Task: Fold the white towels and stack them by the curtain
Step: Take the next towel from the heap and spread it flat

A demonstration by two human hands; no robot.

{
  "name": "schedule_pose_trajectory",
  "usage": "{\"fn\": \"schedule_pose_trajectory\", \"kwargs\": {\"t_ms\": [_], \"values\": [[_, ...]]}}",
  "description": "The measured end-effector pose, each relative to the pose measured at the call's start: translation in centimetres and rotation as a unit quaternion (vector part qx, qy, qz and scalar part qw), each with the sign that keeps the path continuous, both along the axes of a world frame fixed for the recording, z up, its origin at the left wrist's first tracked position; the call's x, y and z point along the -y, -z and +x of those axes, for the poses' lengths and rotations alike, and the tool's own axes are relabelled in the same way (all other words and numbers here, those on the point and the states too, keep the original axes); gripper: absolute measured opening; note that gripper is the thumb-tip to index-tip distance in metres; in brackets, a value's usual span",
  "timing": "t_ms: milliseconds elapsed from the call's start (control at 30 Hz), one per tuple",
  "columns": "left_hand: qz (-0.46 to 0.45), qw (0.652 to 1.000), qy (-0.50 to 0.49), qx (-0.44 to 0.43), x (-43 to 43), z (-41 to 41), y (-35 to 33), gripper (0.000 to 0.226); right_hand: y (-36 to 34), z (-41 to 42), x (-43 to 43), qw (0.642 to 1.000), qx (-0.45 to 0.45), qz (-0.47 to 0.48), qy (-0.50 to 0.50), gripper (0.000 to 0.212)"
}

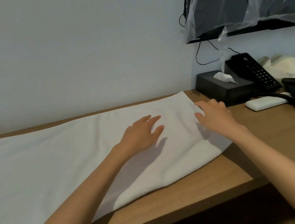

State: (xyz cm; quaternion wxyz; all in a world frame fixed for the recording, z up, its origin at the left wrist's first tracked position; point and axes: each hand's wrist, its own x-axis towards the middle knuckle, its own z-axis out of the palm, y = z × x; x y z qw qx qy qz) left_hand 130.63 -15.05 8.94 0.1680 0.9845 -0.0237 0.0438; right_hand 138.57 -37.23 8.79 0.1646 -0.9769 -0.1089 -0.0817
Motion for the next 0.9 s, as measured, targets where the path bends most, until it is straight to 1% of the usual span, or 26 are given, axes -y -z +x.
{"fn": "schedule_pose_trajectory", "kwargs": {"t_ms": [67, 133, 200, 267, 300, 367, 433, 500, 567, 633, 667, 700, 733, 800, 833, 867, 900], "values": [[0.003, 1.000, 0.016, -0.004, 1.2, -1.3, 0.0, 0.053, 0.8, -1.3, 1.4, 0.999, -0.009, -0.017, 0.033, 0.048], [0.014, 1.000, 0.021, -0.007, 1.9, -2.1, 0.4, 0.053, 1.5, -2.3, 2.6, 0.997, -0.038, -0.028, 0.061, 0.050], [0.029, 0.999, 0.006, -0.018, 2.1, -2.4, 0.9, 0.053, 2.2, -3.3, 3.5, 0.996, -0.059, 0.003, 0.066, 0.051], [0.038, 0.998, -0.021, -0.048, 2.0, -2.4, 1.7, 0.054, 2.5, -4.0, 4.1, 0.994, -0.055, 0.082, 0.053, 0.049], [0.039, 0.997, -0.033, -0.066, 1.8, -2.4, 2.2, 0.055, 2.6, -4.3, 4.3, 0.988, -0.048, 0.141, 0.041, 0.046], [0.037, 0.995, -0.047, -0.084, 1.0, -2.3, 3.2, 0.056, 2.3, -4.9, 4.6, 0.959, -0.027, 0.281, 0.009, 0.037], [0.049, 0.994, -0.053, -0.082, 0.1, -2.2, 3.9, 0.055, 1.7, -5.5, 4.8, 0.921, -0.002, 0.389, -0.027, 0.030], [0.056, 0.994, -0.056, -0.077, -0.7, -1.9, 4.1, 0.054, 0.7, -5.8, 4.7, 0.892, 0.028, 0.446, -0.060, 0.023], [0.051, 0.993, -0.061, -0.083, -1.2, -1.7, 3.9, 0.053, -0.7, -5.6, 4.6, 0.872, 0.043, 0.484, -0.060, 0.015], [0.056, 0.992, -0.060, -0.092, -1.4, -1.6, 3.7, 0.053, -2.6, -5.1, 4.6, 0.850, -0.007, 0.524, -0.046, 0.009], [0.060, 0.992, -0.056, -0.096, -1.5, -1.6, 3.7, 0.054, -3.5, -5.0, 4.8, 0.848, -0.045, 0.526, -0.045, 0.010], [0.065, 0.992, -0.052, -0.099, -1.6, -1.6, 3.6, 0.054, -4.1, -4.8, 5.1, 0.862, -0.070, 0.500, -0.042, 0.014], [0.071, 0.991, -0.050, -0.100, -1.7, -1.6, 3.7, 0.055, -4.4, -4.6, 5.4, 0.896, -0.073, 0.437, -0.033, 0.017], [0.078, 0.991, -0.051, -0.097, -1.7, -1.6, 3.8, 0.055, -4.0, -4.5, 5.9, 0.967, -0.027, 0.254, 0.006, 0.020], [0.080, 0.991, -0.051, -0.095, -1.7, -1.6, 4.0, 0.055, -3.3, -4.7, 6.1, 0.986, 0.003, 0.163, 0.031, 0.022], [0.081, 0.991, -0.050, -0.093, -1.7, -1.6, 4.1, 0.056, -2.5, -5.1, 6.2, 0.994, 0.027, 0.089, 0.054, 0.023], [0.082, 0.991, -0.051, -0.089, -1.7, -1.6, 4.2, 0.056, -1.5, -5.4, 6.3, 0.996, 0.045, 0.034, 0.070, 0.023]]}}
